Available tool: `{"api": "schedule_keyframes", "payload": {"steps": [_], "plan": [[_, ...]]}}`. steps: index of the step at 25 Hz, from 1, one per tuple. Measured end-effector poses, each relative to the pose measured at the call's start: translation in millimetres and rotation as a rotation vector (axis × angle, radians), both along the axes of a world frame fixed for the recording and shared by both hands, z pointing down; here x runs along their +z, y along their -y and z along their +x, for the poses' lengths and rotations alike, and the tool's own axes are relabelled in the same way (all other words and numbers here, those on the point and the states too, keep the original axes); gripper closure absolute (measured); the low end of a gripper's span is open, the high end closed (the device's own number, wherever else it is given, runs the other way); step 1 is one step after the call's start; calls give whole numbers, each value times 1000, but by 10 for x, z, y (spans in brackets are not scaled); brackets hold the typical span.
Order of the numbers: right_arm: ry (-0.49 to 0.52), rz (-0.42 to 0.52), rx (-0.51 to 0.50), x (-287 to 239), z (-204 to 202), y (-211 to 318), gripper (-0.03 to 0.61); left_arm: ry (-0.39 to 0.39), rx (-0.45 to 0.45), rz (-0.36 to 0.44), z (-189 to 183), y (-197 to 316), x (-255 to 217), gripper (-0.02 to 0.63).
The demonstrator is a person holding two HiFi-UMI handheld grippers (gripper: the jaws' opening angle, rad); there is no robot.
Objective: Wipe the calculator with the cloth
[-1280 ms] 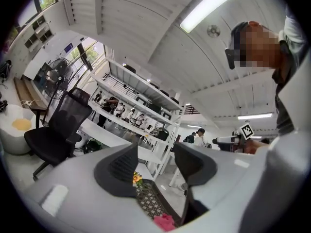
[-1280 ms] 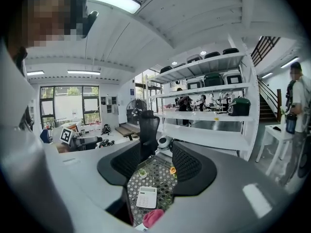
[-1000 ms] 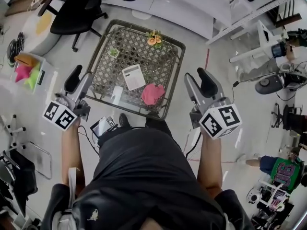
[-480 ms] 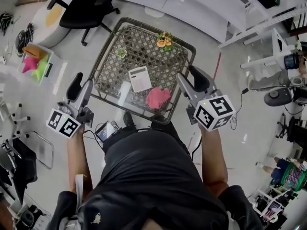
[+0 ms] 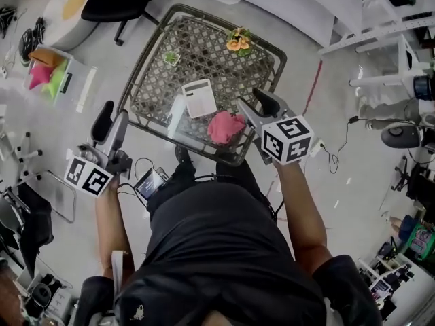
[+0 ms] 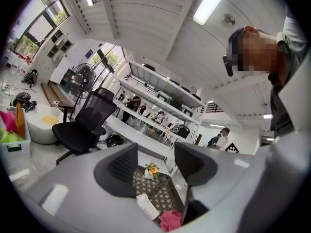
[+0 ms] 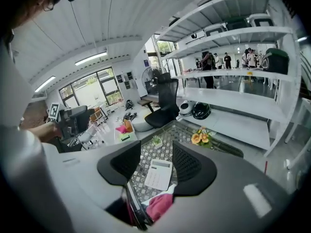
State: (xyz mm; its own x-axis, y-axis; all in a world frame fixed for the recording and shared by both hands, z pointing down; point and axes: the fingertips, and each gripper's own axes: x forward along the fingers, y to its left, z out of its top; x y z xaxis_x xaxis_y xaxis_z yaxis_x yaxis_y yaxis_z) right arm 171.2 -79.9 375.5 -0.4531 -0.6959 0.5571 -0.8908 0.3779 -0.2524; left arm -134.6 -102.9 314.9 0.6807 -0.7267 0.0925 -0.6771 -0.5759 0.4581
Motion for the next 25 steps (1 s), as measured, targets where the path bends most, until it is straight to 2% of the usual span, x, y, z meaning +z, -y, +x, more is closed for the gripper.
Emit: {"api": "schedule_keyframes", "payload": {"steps": [18,25], "plan": [[-79,-437,-76,2074,-253,-349,393,-3,-50,-99,-189,-126,516,359],[-133,-568,-101,2679,-291,-615,391,-5,-75,-120,-297,-199,652,359]]}}
